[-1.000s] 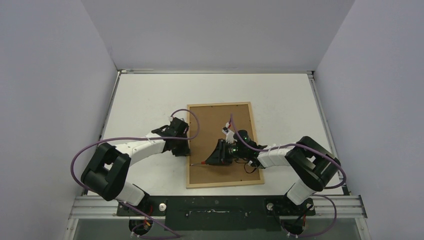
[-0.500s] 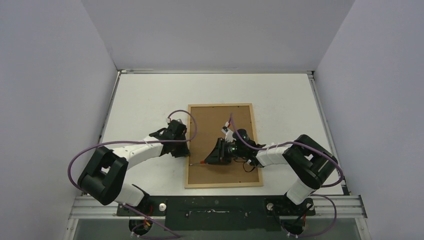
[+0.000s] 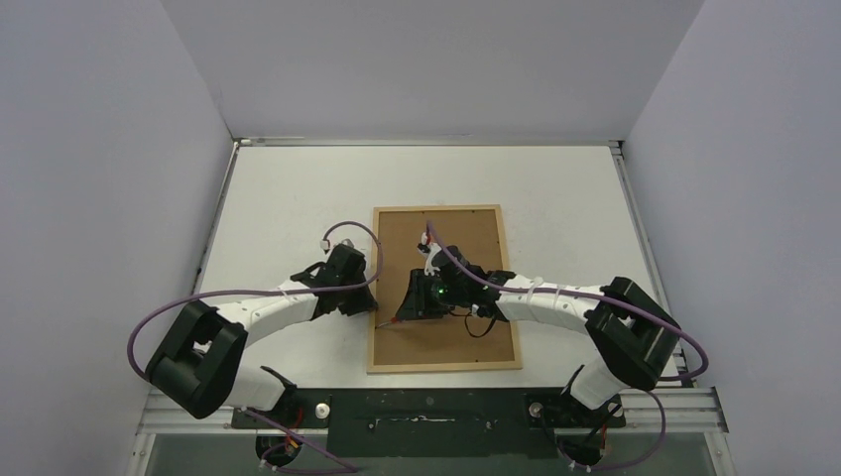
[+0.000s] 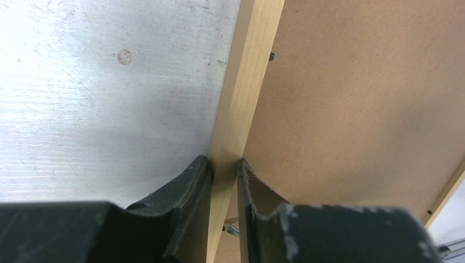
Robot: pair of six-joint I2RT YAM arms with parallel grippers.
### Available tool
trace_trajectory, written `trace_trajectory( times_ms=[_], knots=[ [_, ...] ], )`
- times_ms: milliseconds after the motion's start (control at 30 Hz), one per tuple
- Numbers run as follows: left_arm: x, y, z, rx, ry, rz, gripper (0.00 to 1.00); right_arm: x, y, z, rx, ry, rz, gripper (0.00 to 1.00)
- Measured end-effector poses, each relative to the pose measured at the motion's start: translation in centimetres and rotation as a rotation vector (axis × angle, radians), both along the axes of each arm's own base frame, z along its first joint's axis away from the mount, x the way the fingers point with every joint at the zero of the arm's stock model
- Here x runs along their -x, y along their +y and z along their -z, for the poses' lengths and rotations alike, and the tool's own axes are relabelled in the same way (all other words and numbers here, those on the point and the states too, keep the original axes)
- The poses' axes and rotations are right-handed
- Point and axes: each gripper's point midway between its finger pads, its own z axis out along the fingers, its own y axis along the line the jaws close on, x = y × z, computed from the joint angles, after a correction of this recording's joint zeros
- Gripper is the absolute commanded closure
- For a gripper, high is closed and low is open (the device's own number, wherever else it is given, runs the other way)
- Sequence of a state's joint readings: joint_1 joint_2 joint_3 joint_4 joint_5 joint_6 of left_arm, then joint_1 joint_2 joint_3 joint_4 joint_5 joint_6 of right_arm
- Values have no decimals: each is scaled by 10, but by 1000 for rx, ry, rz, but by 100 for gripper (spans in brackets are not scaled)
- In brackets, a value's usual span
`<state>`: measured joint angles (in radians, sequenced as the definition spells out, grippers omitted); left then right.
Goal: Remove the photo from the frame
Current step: Release the photo frame item from the photo frame.
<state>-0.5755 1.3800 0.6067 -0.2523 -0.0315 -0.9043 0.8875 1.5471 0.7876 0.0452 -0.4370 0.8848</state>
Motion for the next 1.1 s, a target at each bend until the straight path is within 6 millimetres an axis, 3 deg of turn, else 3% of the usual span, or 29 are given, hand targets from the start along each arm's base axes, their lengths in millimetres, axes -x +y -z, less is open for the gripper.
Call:
trace_trajectory(
  times_ms=[467,1100],
  knots=[
    [3,-6,-1,38,-11,-25,100,7,10,-16,211,-120,-43,100],
    [6,-3,-1,62,-44,-82,100,6,35,-27,352,-245,-44,100]
  ],
)
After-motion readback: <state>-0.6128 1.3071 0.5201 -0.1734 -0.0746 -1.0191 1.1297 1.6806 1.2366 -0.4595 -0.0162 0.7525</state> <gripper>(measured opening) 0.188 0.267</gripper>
